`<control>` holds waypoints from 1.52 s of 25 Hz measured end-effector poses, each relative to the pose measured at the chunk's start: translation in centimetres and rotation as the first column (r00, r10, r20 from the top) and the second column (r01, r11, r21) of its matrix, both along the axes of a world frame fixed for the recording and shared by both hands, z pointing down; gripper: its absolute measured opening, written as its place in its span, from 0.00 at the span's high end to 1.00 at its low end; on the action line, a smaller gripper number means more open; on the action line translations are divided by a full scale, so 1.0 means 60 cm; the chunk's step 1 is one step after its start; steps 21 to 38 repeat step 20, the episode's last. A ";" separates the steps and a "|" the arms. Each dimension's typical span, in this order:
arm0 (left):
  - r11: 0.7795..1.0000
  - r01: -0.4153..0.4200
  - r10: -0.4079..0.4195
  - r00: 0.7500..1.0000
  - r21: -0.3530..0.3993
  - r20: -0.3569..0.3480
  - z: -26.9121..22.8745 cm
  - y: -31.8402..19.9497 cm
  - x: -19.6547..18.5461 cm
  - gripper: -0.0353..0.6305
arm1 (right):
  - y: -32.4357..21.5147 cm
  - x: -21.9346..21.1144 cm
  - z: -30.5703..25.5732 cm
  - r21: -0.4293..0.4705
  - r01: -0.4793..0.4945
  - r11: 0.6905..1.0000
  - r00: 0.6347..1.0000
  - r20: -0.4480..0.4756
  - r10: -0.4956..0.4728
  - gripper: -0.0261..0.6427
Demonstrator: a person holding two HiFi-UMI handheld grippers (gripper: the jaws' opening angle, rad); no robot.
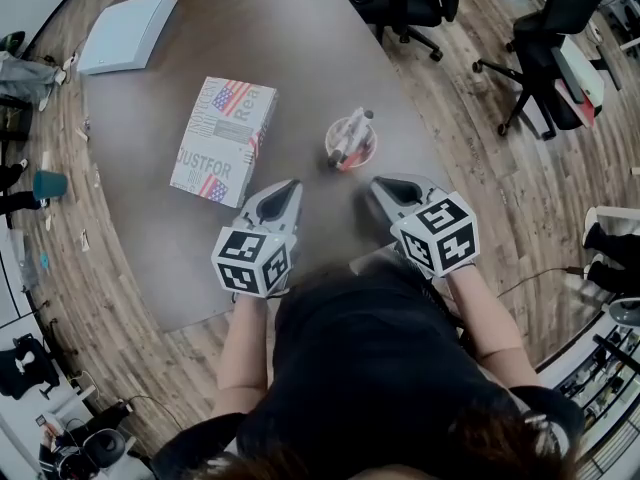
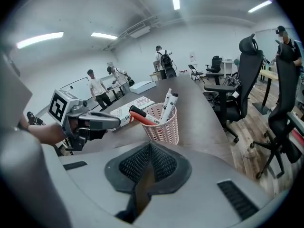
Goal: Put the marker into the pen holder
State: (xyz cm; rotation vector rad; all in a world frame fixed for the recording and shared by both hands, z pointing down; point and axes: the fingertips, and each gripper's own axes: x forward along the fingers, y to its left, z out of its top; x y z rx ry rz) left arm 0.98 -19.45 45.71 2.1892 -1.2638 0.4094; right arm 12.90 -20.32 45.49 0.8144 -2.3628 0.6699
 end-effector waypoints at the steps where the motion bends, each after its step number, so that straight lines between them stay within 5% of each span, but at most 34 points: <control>1: 1.000 0.001 -0.001 1.000 -0.001 0.001 0.000 0.001 0.000 0.90 | -0.001 0.000 0.000 0.001 -0.002 1.000 1.000 0.002 0.002 0.93; 38: 1.000 0.016 -0.016 1.000 -0.013 0.000 -0.002 0.008 -0.006 0.90 | -0.007 0.005 -0.005 0.015 -0.026 1.000 1.000 0.001 0.026 0.93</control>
